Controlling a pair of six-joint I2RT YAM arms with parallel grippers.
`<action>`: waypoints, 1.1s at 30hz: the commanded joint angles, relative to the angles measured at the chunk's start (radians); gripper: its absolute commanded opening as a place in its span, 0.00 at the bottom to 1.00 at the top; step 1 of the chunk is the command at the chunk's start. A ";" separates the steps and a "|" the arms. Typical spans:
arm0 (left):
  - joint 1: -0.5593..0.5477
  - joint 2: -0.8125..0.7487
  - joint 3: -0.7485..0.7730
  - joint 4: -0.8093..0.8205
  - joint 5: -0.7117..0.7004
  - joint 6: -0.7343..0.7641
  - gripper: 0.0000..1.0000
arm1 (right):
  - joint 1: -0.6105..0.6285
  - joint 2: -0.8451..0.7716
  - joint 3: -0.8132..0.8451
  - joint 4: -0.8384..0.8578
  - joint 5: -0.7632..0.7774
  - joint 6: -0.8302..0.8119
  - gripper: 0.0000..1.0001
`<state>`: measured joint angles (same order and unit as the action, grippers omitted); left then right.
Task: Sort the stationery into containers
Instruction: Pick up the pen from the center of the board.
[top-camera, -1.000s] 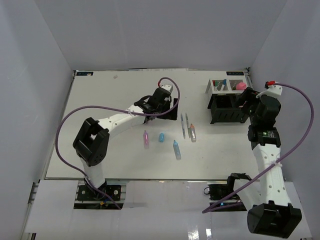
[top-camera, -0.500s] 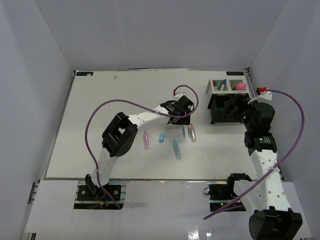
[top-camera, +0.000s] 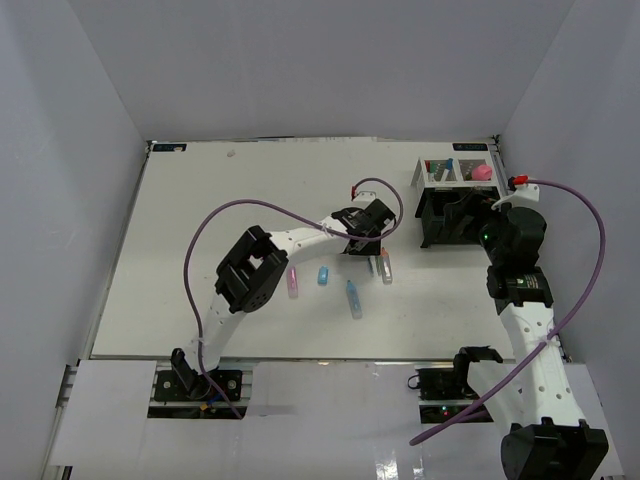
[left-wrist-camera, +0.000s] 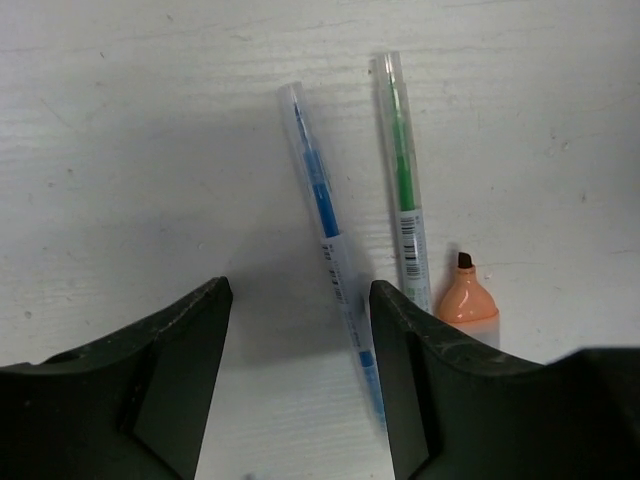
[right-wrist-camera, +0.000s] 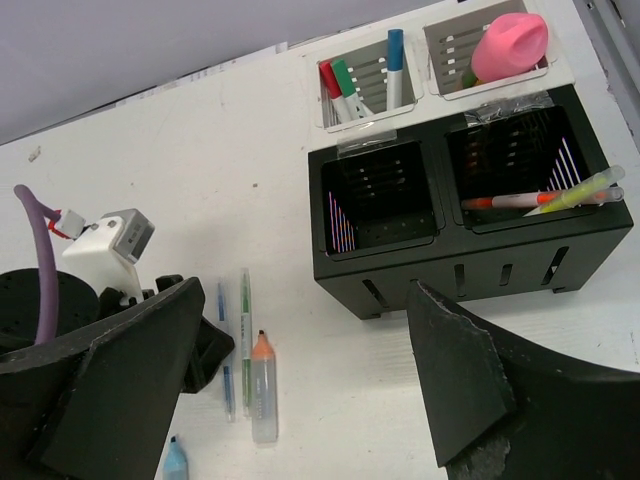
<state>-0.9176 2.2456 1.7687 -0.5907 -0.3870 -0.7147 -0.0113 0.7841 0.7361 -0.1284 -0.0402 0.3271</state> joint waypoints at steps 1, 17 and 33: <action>-0.015 0.002 0.021 -0.021 -0.024 -0.011 0.68 | 0.005 -0.016 -0.012 0.033 0.005 -0.019 0.88; -0.015 -0.020 -0.064 -0.024 -0.030 -0.025 0.35 | 0.008 -0.019 -0.018 0.030 -0.029 -0.031 0.88; -0.015 -0.240 -0.172 0.320 0.011 0.316 0.04 | 0.008 0.035 0.011 0.033 -0.315 -0.066 0.87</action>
<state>-0.9268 2.1841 1.6432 -0.4232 -0.4210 -0.5236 -0.0097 0.7982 0.7219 -0.1234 -0.2474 0.2794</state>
